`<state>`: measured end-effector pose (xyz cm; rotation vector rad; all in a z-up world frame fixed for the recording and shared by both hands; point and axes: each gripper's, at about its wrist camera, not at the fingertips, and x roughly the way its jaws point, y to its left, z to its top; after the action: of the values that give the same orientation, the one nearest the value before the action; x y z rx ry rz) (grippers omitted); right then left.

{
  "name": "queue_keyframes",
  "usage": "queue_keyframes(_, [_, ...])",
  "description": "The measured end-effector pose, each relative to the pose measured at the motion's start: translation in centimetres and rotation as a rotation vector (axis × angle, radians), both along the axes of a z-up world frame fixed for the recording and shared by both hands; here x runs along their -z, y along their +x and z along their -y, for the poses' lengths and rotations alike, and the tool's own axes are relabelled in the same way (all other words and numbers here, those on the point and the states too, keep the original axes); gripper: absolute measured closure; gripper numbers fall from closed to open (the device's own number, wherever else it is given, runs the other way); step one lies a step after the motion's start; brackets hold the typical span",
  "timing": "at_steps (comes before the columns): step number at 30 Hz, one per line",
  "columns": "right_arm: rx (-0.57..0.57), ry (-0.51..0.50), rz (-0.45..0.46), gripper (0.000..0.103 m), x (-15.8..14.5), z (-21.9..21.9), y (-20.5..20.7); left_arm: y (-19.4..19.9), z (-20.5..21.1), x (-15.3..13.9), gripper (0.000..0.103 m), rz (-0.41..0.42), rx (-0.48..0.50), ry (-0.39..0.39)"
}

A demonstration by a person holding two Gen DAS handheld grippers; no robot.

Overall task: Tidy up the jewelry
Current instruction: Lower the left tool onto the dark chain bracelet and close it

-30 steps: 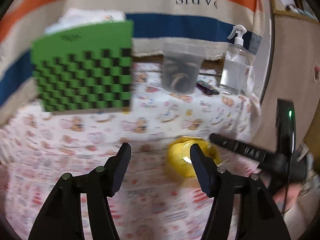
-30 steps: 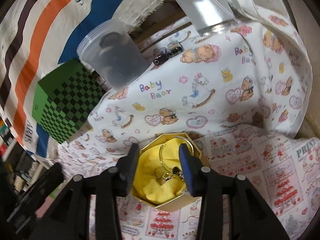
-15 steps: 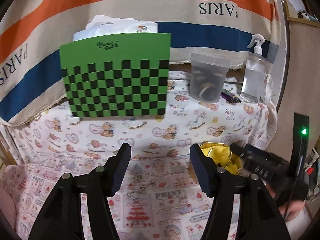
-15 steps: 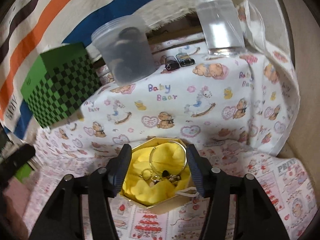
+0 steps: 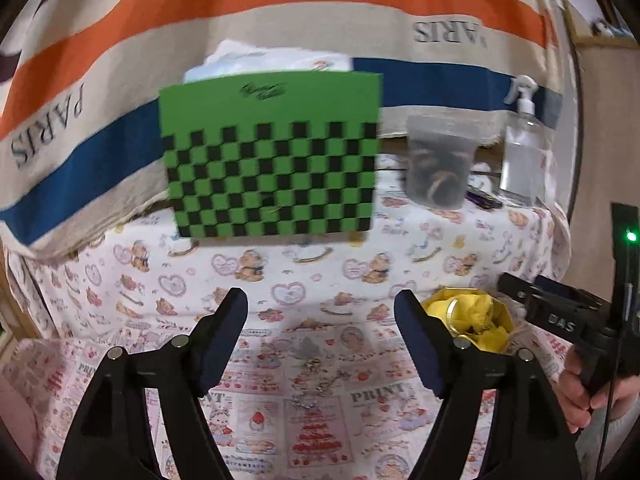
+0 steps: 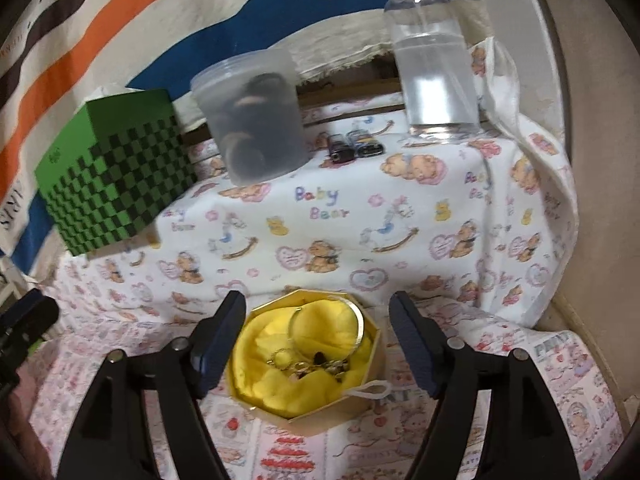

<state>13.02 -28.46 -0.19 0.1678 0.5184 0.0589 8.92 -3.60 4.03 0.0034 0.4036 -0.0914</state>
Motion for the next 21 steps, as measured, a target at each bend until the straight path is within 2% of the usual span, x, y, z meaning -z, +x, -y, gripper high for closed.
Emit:
queue_keyframes(2, [0.008,-0.031,0.009,0.027,0.0,-0.2,-0.1,0.9,-0.6,0.5,0.028,-0.041,-0.003,0.005])
queue_keyframes(5, [0.005,0.001,-0.011,0.027,0.4,0.1,-0.1,2.2,-1.7,1.7,0.029,-0.089,-0.018,-0.017])
queue_keyframes(9, [0.009,-0.006,-0.006,0.027,0.4,-0.2,-0.2,3.7,-2.8,3.4,0.032,-0.191,0.035,-0.036])
queue_keyframes(13, [0.001,0.014,0.007,0.021,0.2,-0.1,-0.3,3.7,-4.3,3.7,0.033,-0.216,0.004,-0.069])
queue_keyframes(15, [0.005,0.024,-0.011,0.021,0.4,0.1,-0.1,4.1,-4.6,3.7,0.037,-0.235,-0.004,-0.089])
queue_keyframes(17, [0.011,0.015,-0.024,0.021,0.5,0.2,0.0,5.0,-4.5,3.9,0.054,-0.298,-0.013,-0.075])
queue_keyframes(19, [0.033,-0.022,-0.004,0.021,0.1,0.3,-0.2,5.7,-4.4,4.3,0.056,-0.335,-0.012,-0.082])
queue_keyframes(21, [0.047,-0.014,0.007,0.018,0.0,0.7,-0.3,6.7,-4.2,4.9,0.056,-0.386,-0.017,-0.106])
